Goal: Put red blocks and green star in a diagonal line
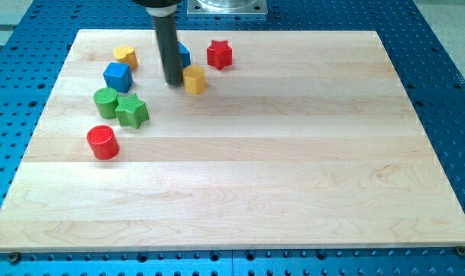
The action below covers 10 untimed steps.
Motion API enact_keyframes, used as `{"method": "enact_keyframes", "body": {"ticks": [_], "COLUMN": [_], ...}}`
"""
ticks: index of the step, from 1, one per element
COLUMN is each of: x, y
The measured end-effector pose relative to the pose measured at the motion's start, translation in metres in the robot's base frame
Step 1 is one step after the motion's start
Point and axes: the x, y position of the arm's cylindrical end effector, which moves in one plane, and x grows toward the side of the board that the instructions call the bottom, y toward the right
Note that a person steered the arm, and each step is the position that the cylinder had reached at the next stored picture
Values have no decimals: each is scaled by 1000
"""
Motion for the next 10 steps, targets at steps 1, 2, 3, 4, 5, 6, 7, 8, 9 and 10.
{"method": "enact_keyframes", "body": {"ticks": [1, 2, 3, 4, 5, 6, 7, 8, 9, 10], "x": [0, 17, 91, 116, 125, 132, 109, 105, 105, 106], "y": [31, 32, -22, -59, -99, -147, -148, -88, -35, -8]}}
